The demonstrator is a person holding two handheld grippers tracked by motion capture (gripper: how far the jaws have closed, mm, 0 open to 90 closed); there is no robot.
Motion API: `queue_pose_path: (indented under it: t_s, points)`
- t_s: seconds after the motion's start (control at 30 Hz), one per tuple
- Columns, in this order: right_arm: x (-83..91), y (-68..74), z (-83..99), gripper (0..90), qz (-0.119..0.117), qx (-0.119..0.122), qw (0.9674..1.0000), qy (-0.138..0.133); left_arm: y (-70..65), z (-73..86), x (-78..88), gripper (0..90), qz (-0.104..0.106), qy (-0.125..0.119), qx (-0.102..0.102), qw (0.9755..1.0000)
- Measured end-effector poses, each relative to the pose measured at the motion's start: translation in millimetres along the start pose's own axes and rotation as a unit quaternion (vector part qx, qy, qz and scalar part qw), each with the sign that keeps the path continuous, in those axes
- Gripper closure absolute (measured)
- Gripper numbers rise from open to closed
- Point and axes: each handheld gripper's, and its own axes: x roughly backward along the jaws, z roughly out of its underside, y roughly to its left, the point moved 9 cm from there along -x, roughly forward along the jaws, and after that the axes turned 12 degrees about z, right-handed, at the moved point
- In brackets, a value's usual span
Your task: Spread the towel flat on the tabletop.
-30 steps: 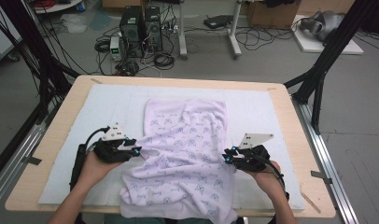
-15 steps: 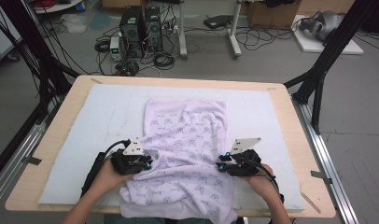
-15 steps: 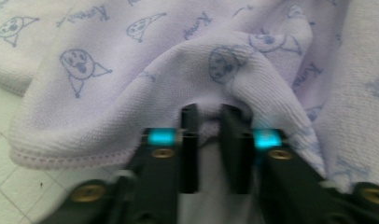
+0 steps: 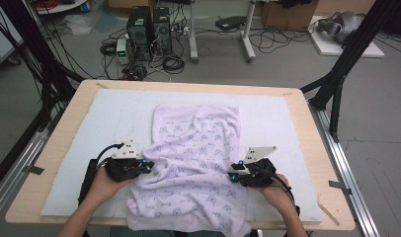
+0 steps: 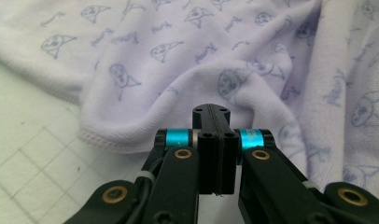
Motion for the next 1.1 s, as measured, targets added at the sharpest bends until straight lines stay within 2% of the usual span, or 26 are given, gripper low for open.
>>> queue_pose_path:
  t_s: [0.07, 0.13, 0.2, 0.23, 0.27, 0.33, 0.37, 0.4, 0.43, 0.5, 0.63, 0.7, 0.73, 0.83, 0.87, 0.9, 0.97, 1.1]
  points:
    - [-0.7, 1.5, -0.3, 62.8, -0.003, 0.001, 1.0000, -0.003, -2.0, -0.9, -5.8, 85.1, 0.010, 0.002, 0.002, 0.9999]
    - [0.2, 1.1, 0.0, 62.8, 0.000, 0.001, 1.0000, -0.003, -2.8, -0.1, -12.4, 71.6, 0.014, 0.011, 0.008, 0.9998]
    - [1.2, 0.1, -0.7, 62.7, 0.000, -0.001, 1.0000, -0.007, -4.4, 1.8, -22.5, 63.9, 0.020, 0.023, 0.016, 0.9994]
    - [1.3, -0.2, -1.1, 62.6, 0.000, -0.002, 1.0000, -0.009, -4.2, 3.7, -27.9, 61.6, 0.016, 0.033, 0.015, 0.9992]
    - [1.5, -0.7, -0.9, 62.5, 0.001, -0.002, 1.0000, -0.009, -4.2, 6.3, -33.3, 62.1, 0.013, 0.042, 0.015, 0.9989]
    - [1.6, -0.6, -1.0, 62.4, 0.001, 0.000, 1.0000, -0.010, -4.6, 6.6, -36.6, 67.0, 0.007, 0.045, 0.004, 0.9990]
    - [1.6, -0.6, -1.0, 62.3, 0.002, 0.001, 0.9999, -0.010, -6.6, 5.6, -36.7, 73.0, 0.010, 0.045, -0.002, 0.9989]
    - [1.6, -0.5, -1.1, 62.3, 0.002, 0.000, 0.9999, -0.011, -7.7, 6.1, -36.9, 83.5, 0.011, 0.048, -0.009, 0.9987]
    - [1.6, -0.7, -1.2, 62.2, 0.002, 0.000, 0.9999, -0.011, -8.6, 6.1, -36.5, 86.3, 0.012, 0.050, -0.014, 0.9986]
    - [2.0, -1.0, -1.8, 62.1, 0.003, -0.001, 0.9999, -0.013, -8.7, 6.8, -33.2, 87.6, 0.016, 0.052, -0.009, 0.9985]
    - [5.5, -0.8, -2.5, 62.1, 0.004, -0.001, 0.9998, -0.017, -2.2, 6.2, -10.5, 87.9, 0.003, 0.024, 0.001, 0.9997]
    - [8.1, -1.0, -2.9, 62.1, 0.005, -0.001, 0.9998, -0.020, 6.4, 7.6, 8.8, 88.0, -0.020, 0.011, 0.004, 0.9997]
    - [9.1, -1.2, -3.2, 62.1, 0.005, -0.001, 0.9998, -0.021, 14.3, 9.0, 21.8, 87.9, -0.033, 0.001, 0.014, 0.9994]
    - [12.3, -0.1, -5.9, 62.1, 0.006, 0.003, 0.9997, -0.024, 30.2, 10.7, 48.1, 86.7, -0.064, -0.025, 0.035, 0.9970]
    - [13.2, 1.3, -6.6, 62.1, 0.005, 0.005, 0.9997, -0.025, 33.0, 10.4, 55.1, 81.8, -0.075, -0.038, 0.045, 0.9954]
    - [13.9, 2.9, -7.5, 62.1, 0.004, 0.008, 0.9996, -0.026, 32.2, 10.4, 58.2, 73.5, -0.074, -0.042, 0.049, 0.9952]
    - [14.0, 5.0, -7.8, 62.0, 0.002, 0.012, 0.9996, -0.026, 26.5, 10.6, 57.8, 65.1, -0.060, -0.042, 0.044, 0.9963]
    - [9.0, 4.7, -4.1, 59.5, 0.001, 0.012, 0.9999, -0.012, 13.1, 15.2, 35.2, 53.5, -0.028, -0.014, 0.033, 0.9990]
